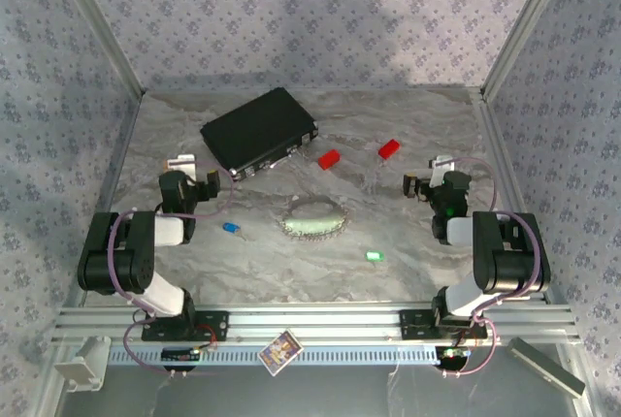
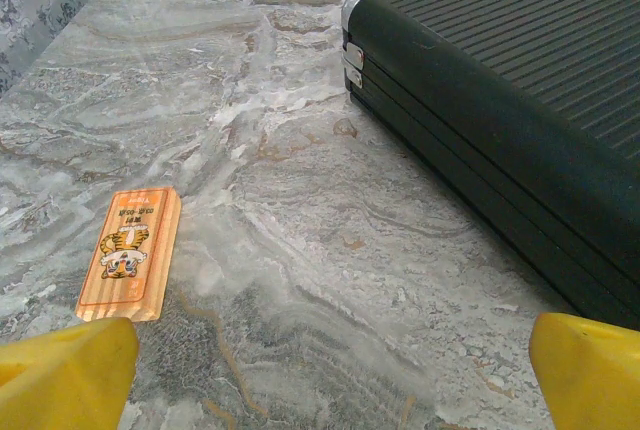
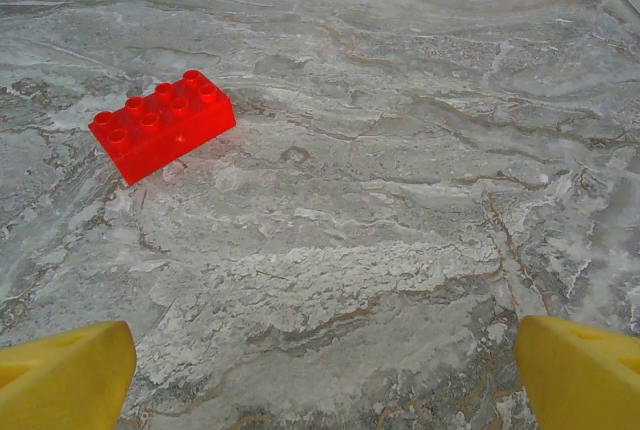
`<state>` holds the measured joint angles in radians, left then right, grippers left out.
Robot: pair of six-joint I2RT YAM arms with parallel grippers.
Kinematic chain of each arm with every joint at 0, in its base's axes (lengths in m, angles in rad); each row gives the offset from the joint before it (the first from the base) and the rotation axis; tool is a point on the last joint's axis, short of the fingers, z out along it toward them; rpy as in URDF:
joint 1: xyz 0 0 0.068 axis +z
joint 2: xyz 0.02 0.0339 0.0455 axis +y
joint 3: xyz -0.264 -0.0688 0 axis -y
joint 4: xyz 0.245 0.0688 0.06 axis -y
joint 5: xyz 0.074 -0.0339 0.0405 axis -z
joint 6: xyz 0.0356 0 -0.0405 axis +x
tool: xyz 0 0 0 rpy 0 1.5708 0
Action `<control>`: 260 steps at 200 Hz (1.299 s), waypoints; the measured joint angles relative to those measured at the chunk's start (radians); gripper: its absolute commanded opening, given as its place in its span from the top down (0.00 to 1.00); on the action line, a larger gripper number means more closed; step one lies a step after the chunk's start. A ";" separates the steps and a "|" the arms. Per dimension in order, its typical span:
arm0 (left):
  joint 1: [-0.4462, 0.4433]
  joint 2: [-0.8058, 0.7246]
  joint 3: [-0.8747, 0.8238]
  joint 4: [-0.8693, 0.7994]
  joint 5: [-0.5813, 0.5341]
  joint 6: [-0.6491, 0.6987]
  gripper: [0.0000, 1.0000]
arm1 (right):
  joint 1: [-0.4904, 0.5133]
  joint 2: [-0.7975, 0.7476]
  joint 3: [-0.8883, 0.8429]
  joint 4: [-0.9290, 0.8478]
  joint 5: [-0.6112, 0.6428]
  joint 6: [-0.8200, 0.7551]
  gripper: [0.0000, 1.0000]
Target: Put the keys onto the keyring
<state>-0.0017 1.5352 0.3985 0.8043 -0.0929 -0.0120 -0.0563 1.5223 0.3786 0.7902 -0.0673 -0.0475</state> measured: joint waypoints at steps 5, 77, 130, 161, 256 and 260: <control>0.000 0.000 0.000 0.000 0.000 0.000 0.00 | 0.000 0.000 0.000 0.000 0.000 0.000 0.01; 0.000 0.000 0.000 0.000 0.000 0.000 0.00 | 0.000 0.000 0.000 0.000 0.000 0.000 0.01; 0.002 0.000 0.000 0.000 0.000 0.000 0.00 | 0.000 0.000 0.000 0.000 0.000 0.000 0.01; 0.002 0.000 0.000 0.000 0.000 0.000 0.00 | 0.000 0.000 0.000 0.000 0.000 0.000 0.01; 0.002 -0.107 0.019 -0.148 0.026 0.002 0.00 | 0.006 -0.152 0.078 -0.224 -0.027 -0.001 0.01; 0.002 -0.129 0.027 -0.167 0.029 0.004 0.00 | 0.008 -0.175 0.087 -0.240 -0.032 0.000 0.01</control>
<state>0.0002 1.4059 0.4252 0.6376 -0.0639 -0.0078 -0.0483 1.3476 0.4660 0.5503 -0.0990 -0.0479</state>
